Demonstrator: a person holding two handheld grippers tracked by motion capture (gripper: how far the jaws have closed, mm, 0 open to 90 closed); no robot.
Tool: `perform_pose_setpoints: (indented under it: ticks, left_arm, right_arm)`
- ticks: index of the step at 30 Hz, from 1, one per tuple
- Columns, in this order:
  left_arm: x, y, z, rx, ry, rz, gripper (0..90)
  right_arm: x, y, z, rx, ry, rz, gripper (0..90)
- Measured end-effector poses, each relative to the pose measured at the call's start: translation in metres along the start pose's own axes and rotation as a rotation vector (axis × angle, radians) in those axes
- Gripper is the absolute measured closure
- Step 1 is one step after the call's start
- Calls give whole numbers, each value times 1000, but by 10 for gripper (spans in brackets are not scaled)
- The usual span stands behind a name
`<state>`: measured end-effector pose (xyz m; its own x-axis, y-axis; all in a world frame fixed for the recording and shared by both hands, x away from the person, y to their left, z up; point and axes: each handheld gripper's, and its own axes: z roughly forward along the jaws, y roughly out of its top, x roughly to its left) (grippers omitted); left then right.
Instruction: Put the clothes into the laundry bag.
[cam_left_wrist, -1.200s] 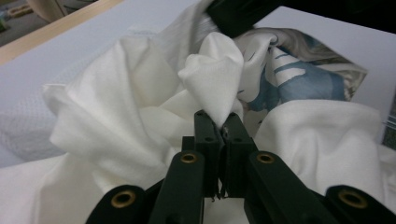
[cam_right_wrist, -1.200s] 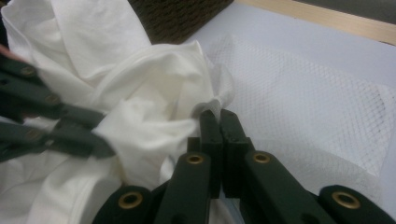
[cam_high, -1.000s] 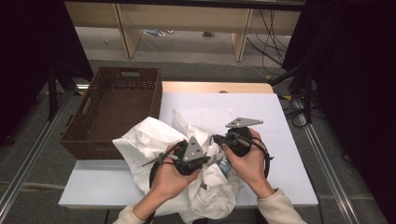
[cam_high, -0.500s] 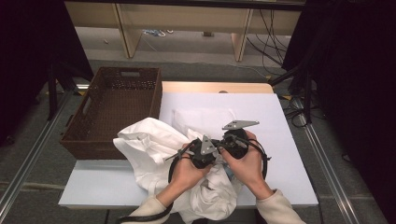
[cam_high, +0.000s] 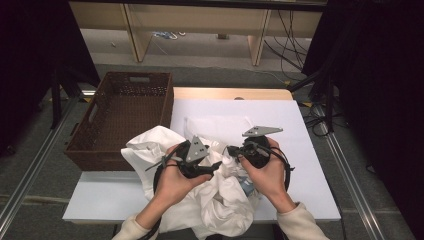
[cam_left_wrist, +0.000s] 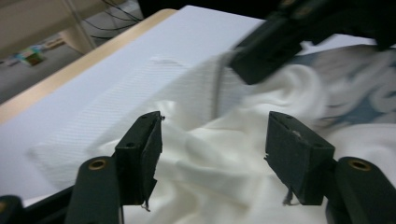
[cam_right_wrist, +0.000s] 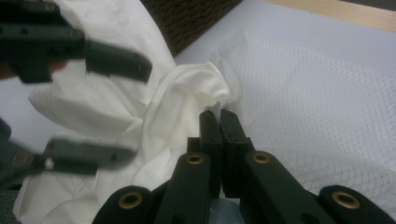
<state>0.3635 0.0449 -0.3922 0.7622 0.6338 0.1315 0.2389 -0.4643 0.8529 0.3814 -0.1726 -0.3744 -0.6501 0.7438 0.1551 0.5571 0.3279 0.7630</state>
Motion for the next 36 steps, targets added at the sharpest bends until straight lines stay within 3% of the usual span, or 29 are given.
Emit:
perform_pose_setpoints:
  ticks: [2, 5, 6, 7, 8, 9, 10, 11, 12, 13, 14, 15, 16, 18, 21, 23, 26, 27, 28, 31, 32, 35, 36]
  left_arm:
    - [7, 0, 3, -6, 8, -23, 320]
    - [13, 0, 10, 31, -1, -8, 272]
    - [15, -1, 16, 40, -6, -14, 262]
    - [18, -2, 22, 65, -17, -3, 250]
    - [19, -4, 29, 102, -30, -25, 250]
    - [21, -6, 34, 127, -29, -20, 254]
    - [23, -8, 39, 150, -44, -4, 296]
    - [24, -10, 44, 166, -53, -14, 386]
    - [25, -12, 47, 175, -55, -29, 386]
    - [25, -14, 49, 183, -62, -28, 533]
    - [23, -14, 51, 189, -72, -40, 533]
    - [21, -15, 51, 197, -71, -38, 703]
    - [19, -14, 51, 206, -68, -29, 703]
    - [15, -12, 47, 189, -64, -27, 781]
    - [7, -5, 31, 128, -36, -37, 793]
    - [-1, 1, 14, 93, -13, -9, 792]
    - [-13, 6, -3, 55, -3, 39, 788]
    - [-21, 7, -7, 31, -15, 46, 787]
    - [-25, 8, -9, 25, -28, 59, 787]
    - [-41, 12, -9, -11, -86, 81, 784]
    - [-45, 14, -8, -12, -115, 93, 781]
    - [-57, 14, 8, 1, -144, 147, 778]
    - [-57, 13, 15, 17, -143, 137, 778]
  right_arm:
    - [0, 0, 1, -13, -1, -22, 900]
    - [-1, 0, -1, -5, -11, -12, 900]
    - [-1, 0, 1, -3, 6, -5, 900]
    - [0, 0, 0, 2, 0, -2, 900]
    - [0, 0, 0, 2, 0, -2, 900]
    - [-1, 0, 2, -14, 6, -26, 900]
    - [0, 0, 1, 0, 6, -18, 900]
    - [-1, 0, 0, 2, 0, -11, 900]
    - [-1, 0, 0, 2, 0, -11, 900]
    - [-2, 0, 1, 1, -1, -22, 900]
    - [-2, 0, 1, 1, -1, -22, 900]
    - [-2, -1, 2, 8, -1, -16, 900]
    - [-2, -1, 2, 8, -1, -16, 900]
    - [-3, -1, 2, 9, 0, -15, 900]
    - [-3, -1, 0, 0, -26, 8, 900]
    - [-5, 0, 0, -1, -20, 1, 900]
    - [-5, -1, 0, 8, -36, 30, 900]
    - [-5, -1, 0, 6, -39, 31, 900]
    - [-7, -1, 2, -8, -38, -1, 900]
    - [-5, -1, 1, -8, -37, 22, 900]
    - [-4, -1, 1, -7, -34, 28, 900]
    - [-3, -1, 1, -23, -17, 21, 900]
    - [-3, -1, 1, -23, -17, 21, 900]
